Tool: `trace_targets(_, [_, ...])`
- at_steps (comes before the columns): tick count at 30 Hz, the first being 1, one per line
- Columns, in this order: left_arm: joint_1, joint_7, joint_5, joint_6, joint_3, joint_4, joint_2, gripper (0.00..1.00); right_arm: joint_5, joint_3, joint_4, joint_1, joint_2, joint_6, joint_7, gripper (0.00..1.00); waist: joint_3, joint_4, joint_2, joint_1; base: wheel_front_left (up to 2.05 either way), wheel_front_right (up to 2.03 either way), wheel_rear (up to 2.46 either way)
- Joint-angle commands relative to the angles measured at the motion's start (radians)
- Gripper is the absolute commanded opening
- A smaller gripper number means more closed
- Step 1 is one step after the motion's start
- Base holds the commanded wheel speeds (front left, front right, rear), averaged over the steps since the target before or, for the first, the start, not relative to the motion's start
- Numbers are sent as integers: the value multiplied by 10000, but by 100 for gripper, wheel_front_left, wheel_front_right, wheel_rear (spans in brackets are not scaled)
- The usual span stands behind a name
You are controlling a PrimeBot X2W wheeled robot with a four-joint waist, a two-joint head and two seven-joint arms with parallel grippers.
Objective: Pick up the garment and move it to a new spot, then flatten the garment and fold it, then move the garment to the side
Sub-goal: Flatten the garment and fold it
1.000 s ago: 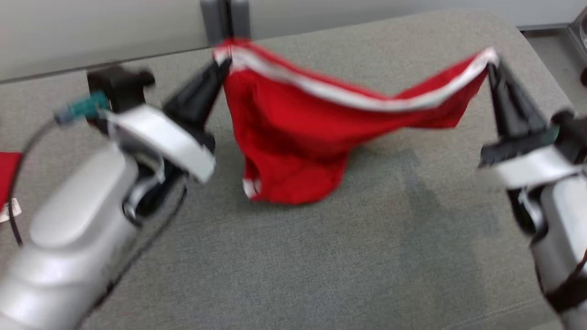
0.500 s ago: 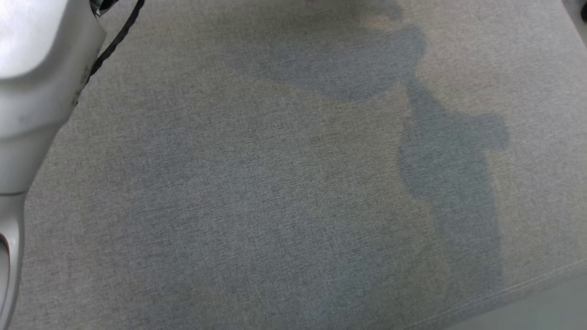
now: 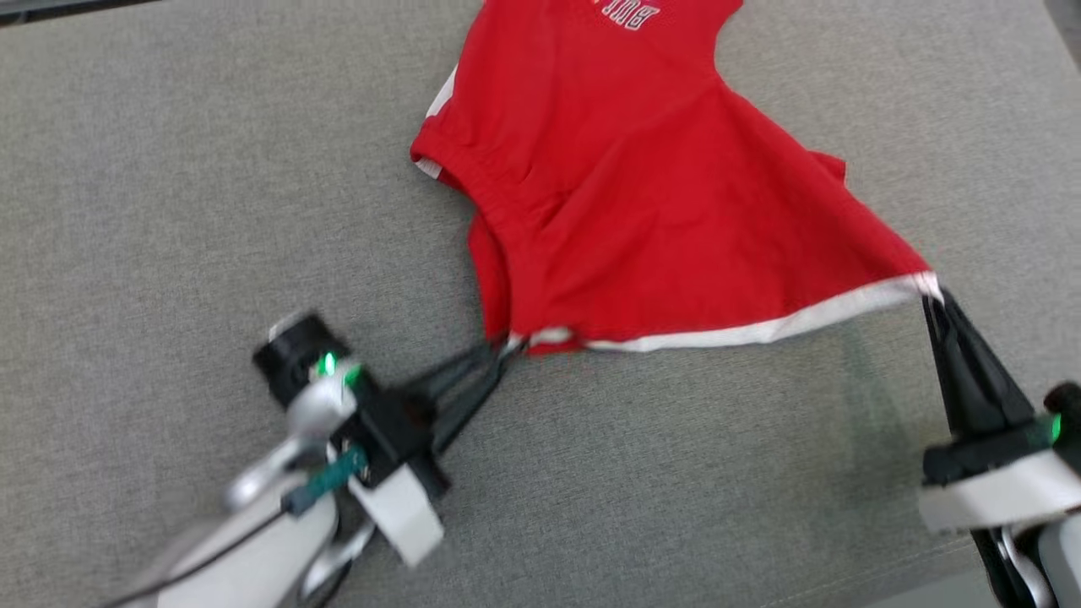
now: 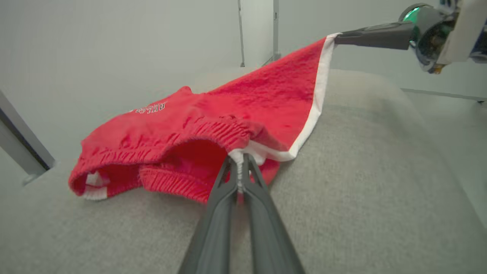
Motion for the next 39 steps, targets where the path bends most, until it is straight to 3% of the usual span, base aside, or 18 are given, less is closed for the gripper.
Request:
trace_targets(1, [313, -4, 1, 12, 74, -39, 45, 0, 84, -2, -6, 169, -236, -21, -11, 0, -140, -80, 0, 0, 0, 0, 0])
trace_targets(8, [2746, -3, 172, 10, 462, -390, 360, 0, 1458, 564, -503, 1836, -1755, -21, -11, 0, -757, 76, 0, 0, 0, 0, 0])
trace_targets(11, [3514, -3, -899, 10, 663, -726, 382, 0, 1879, 702, -1329, 2474, -2623, -21, -13, 0, -1028, 231, 0, 0, 0, 0, 0])
trace_targets(15, [4002, -3, -2494, 9, 558, -1627, 1039, 0, 2181, 412, -2380, 3453, -3760, -21, 81, 0, -1230, 474, 0, 0, 0, 0, 0])
trace_targets(19, [4222, 210, -3931, 9, 427, -2742, 1713, 0, 2064, -581, -3240, 4437, -4107, -22, 686, 0, -1356, 773, 0, 0, 0, 0, 0])
trace_targets(22, [4275, 547, -4805, 9, 345, -3431, 1968, 0, 2185, -1168, -3951, 4901, -3926, -21, 1389, 0, -1438, 996, 0, 0, 0, 0, 0])
trace_targets(27, [3780, 938, -5577, 9, 378, -3537, 1776, 0, 2558, -1526, -4289, 4796, -3860, -21, 2505, 0, -1325, 1334, 0, 0, 0, 0, 0])
trace_targets(31, [3001, 1816, -6309, 12, 204, -3041, 1117, 0, 3204, -1555, -4143, 3922, -4171, -21, 3445, 0, -1010, 1700, 0, 0, 0, 0, 0])
trace_targets(39, [713, 3523, -8633, 6, 345, -2362, 31, 0, 5185, -885, -3313, 1012, -5895, -21, 4760, 0, -32, 2367, 0, 0, 0, 0, 0])
